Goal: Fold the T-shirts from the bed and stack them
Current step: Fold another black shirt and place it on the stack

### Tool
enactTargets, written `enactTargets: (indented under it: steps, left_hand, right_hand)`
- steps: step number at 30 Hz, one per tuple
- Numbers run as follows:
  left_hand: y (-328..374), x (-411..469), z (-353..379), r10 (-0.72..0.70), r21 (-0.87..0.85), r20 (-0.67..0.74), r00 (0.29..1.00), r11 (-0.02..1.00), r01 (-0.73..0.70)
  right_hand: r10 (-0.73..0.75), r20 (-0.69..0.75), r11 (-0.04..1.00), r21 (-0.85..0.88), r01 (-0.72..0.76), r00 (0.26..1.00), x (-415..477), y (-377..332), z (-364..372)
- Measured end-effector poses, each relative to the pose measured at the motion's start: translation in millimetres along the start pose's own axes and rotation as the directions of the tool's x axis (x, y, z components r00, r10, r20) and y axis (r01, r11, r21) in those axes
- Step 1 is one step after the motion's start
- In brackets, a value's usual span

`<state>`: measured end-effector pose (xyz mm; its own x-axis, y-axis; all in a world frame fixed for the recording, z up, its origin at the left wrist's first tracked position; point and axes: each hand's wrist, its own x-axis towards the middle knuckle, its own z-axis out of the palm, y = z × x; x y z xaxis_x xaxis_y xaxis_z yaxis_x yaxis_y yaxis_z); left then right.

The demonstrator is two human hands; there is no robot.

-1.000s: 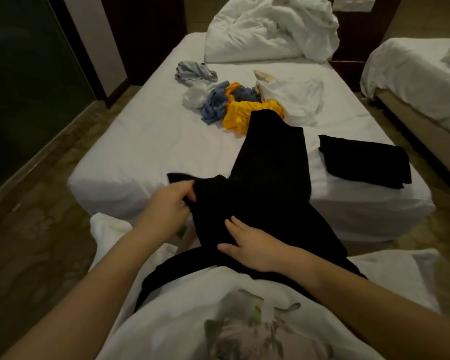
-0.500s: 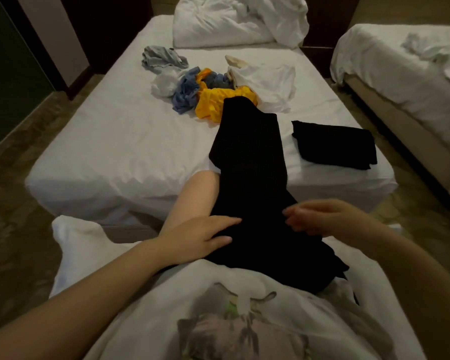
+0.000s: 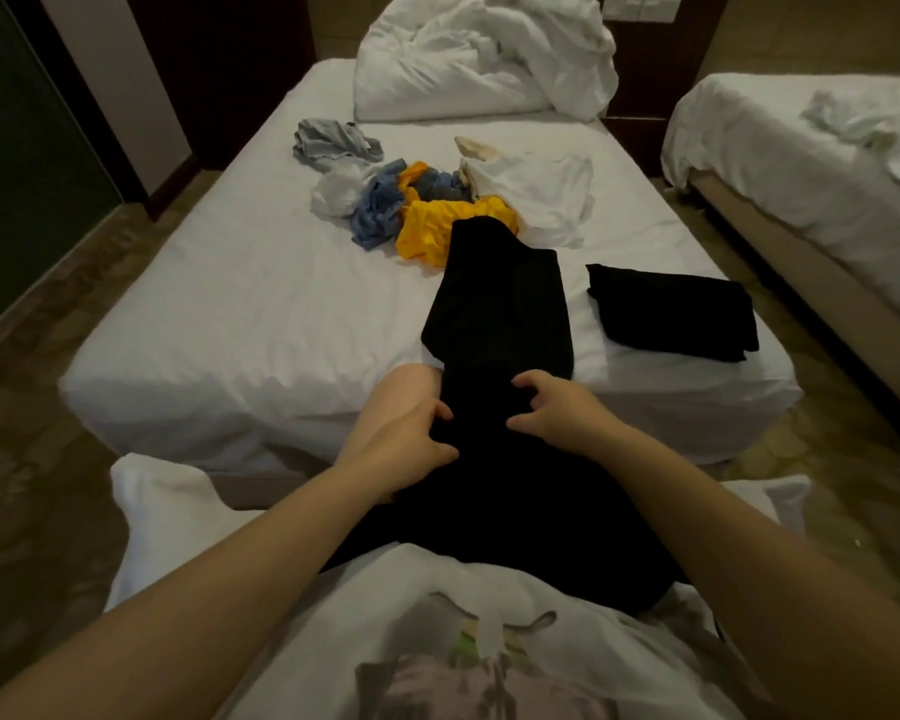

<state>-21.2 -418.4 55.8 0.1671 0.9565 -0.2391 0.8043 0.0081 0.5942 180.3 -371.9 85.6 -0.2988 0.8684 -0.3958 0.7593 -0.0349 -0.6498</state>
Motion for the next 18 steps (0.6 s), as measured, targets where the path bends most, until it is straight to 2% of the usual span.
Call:
enactTargets:
  steps: [3,5,7,9,11,13,14,16,18]
  left_hand:
    - [-5,-11,-6,0.050,-0.168,-0.080,0.996,0.984,-0.063]
    - [-11,-17,-6,0.031,-0.210,-0.021,0.999,0.977,-0.035]
    - [-18,-24,-5,0.014,-0.322,0.056,0.998,0.947,0.005]
    - [-23,-31,-8,0.017,-0.397,0.177,0.984,0.916,0.056]
    - [-30,-36,-17,0.065,-0.472,0.289,0.955,0.878,0.083]
    - [-41,-43,-24,0.179,-0.573,0.322,0.930,0.819,0.040]
    - [-46,-45,-25,0.274,-0.526,0.308,0.911,0.847,-0.077]
    - [-52,-46,-21,0.385,-0.218,0.217,0.897,0.915,-0.340]
    - [-47,-44,-16,0.475,0.031,0.133,0.870,0.875,-0.482]
  right_hand:
    - [-0.093,-0.180,0.991,0.081,0.109,0.979,-1,7,3]
    - [-0.148,-0.225,0.985,0.050,0.164,0.963,-6,15,5]
    - [-0.200,-0.173,0.980,-0.029,0.198,0.964,-18,26,6]
    - [-0.241,-0.112,0.971,-0.013,0.241,0.964,-38,36,4]
    - [-0.239,-0.032,0.954,0.178,0.241,0.971,-69,43,-3]
    - [-0.250,0.091,0.911,0.359,0.202,0.964,-103,53,-13]
    - [-0.279,0.165,0.908,0.366,0.204,0.946,-119,59,-16]
    - [-0.275,0.337,0.950,0.236,0.202,0.900,-146,74,-12]
    - [-0.245,0.324,0.969,0.109,0.221,0.914,-160,90,4]
